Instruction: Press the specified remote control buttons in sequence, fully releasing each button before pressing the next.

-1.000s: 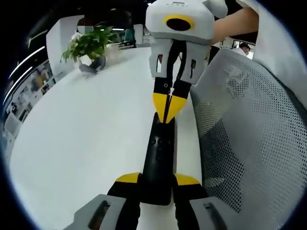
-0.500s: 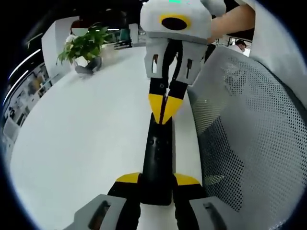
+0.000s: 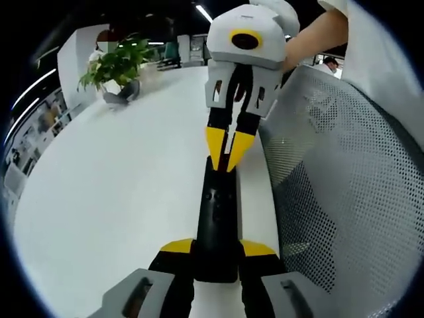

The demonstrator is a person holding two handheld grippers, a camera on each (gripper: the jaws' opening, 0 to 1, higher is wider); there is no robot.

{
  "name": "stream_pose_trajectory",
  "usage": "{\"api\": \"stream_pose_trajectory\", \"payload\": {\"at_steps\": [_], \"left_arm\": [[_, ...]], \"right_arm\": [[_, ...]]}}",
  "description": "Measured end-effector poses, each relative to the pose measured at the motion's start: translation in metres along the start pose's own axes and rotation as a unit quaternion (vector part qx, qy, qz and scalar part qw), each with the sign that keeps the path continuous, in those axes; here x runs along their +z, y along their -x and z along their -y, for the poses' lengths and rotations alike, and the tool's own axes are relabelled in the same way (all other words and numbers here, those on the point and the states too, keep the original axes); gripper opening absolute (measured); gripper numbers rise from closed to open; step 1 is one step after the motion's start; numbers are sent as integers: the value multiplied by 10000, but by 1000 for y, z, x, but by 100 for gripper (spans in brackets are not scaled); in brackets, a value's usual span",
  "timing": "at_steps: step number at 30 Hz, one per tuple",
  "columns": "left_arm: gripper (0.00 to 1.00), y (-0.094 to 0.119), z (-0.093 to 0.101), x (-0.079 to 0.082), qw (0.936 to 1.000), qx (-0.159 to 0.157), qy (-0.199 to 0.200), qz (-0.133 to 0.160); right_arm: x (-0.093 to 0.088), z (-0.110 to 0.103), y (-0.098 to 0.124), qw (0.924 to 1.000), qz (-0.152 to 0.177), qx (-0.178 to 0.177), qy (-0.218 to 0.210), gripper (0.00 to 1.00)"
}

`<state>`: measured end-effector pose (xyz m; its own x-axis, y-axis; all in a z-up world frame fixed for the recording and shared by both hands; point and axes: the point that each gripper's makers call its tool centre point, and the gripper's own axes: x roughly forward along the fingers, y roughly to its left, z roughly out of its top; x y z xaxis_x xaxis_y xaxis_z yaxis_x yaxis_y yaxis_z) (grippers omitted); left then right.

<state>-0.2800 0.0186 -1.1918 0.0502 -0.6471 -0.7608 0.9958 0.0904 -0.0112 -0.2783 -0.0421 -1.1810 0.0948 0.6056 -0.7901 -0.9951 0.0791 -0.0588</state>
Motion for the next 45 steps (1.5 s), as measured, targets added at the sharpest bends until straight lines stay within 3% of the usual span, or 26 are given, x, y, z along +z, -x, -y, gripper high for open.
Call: {"api": "stream_pose_trajectory", "payload": {"at_steps": [4,7,13,15,18,20,24,25,27,29,31,38,40,41,45], "left_arm": [[25,0,0,0,10000,-1,-5,-8],[25,0,0,0,10000,-2,-3,8],[25,0,1,0,10000,-14,-18,36],[25,0,1,0,10000,-20,-26,35],[25,0,1,0,10000,-30,-50,21],[25,0,1,0,10000,-50,-52,24],[25,0,1,0,9999,-83,-92,17],[25,0,1,0,9999,-90,-102,17],[25,0,1,0,9999,-90,-91,26],[25,-1,0,0,9999,-81,-73,46],[25,-1,0,0,9999,-80,-68,55],[25,-1,0,0,9999,-96,-104,-8],[25,-1,0,0,9999,-94,-97,5],[25,-1,0,0,9999,-94,-100,16],[25,-1,0,0,9999,-91,-94,31]], "right_arm": [[0,0,0,9996,-123,152,191,5],[-1,-3,-2,9972,-307,271,621,4],[0,-2,-4,9954,-703,550,336,4],[-1,-2,-5,9934,-913,644,263,4],[-2,-3,-5,9867,-1353,755,497,3],[-1,-2,-6,9865,-1410,775,310,3],[-3,-2,-4,9904,-1153,714,278,4],[-1,-1,-4,9941,-895,613,18,4],[-1,0,-2,9980,-416,475,-52,4],[0,1,-2,9977,29,293,-615,4],[0,1,-1,9993,187,231,-210,4],[2,4,-2,9990,77,24,429,11],[2,-3,-3,9991,51,417,66,7],[3,3,-2,9993,79,301,201,7],[3,2,-3,9987,84,487,142,7]]}}
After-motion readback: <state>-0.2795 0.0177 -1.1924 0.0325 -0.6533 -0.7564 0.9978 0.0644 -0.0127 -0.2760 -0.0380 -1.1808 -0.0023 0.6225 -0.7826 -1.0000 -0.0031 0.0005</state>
